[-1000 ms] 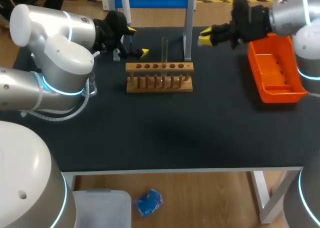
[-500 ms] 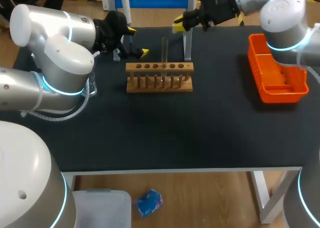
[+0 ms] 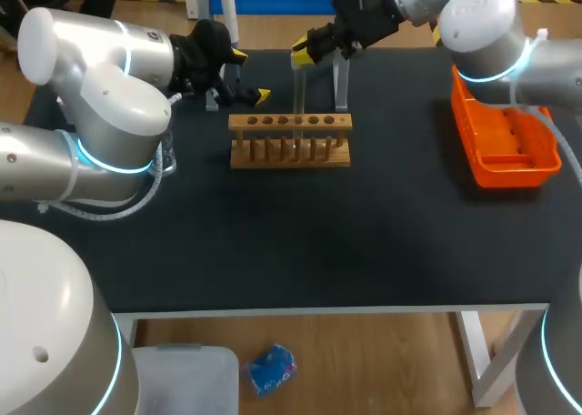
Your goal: Invert the test tube, pick up the pipette, mount the tip to pipette, aspirate from beaker and dispense into the tube, eject the tip, return the pipette, and cap with the stopper.
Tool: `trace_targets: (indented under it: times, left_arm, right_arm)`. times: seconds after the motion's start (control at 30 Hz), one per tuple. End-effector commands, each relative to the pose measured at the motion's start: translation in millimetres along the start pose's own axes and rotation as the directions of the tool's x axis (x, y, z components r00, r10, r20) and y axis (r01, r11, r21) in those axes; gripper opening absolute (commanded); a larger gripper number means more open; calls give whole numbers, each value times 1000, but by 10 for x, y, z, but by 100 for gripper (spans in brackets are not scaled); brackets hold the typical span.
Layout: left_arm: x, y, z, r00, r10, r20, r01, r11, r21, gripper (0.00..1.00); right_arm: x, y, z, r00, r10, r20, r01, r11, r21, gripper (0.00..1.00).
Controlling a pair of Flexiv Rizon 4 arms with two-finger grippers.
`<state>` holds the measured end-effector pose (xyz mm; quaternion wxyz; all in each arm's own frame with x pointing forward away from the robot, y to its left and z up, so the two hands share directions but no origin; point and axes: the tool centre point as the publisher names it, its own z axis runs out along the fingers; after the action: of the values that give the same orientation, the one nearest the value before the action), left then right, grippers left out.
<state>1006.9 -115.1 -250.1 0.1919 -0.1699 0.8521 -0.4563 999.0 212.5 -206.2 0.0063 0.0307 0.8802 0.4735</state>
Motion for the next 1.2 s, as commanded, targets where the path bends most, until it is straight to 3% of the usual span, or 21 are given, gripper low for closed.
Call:
trace_targets:
  times: [0.03, 0.8, 1.2]
  left_arm:
    - [-9, 2, 3, 1000, 0, -3, 0, 1000, 0, 100]
    - [-9, 2, 3, 1000, 0, -3, 0, 1000, 0, 100]
    - [-9, 2, 3, 1000, 0, -3, 0, 1000, 0, 100]
  right_arm:
    - [11, -10, -35, 1000, 4, 5, -4, 1000, 6, 0]
    - [-4, -242, 10, 999, 47, 6, -47, 999, 27, 0]
    - [-61, -193, -47, 998, 51, 25, -51, 999, 5, 0]
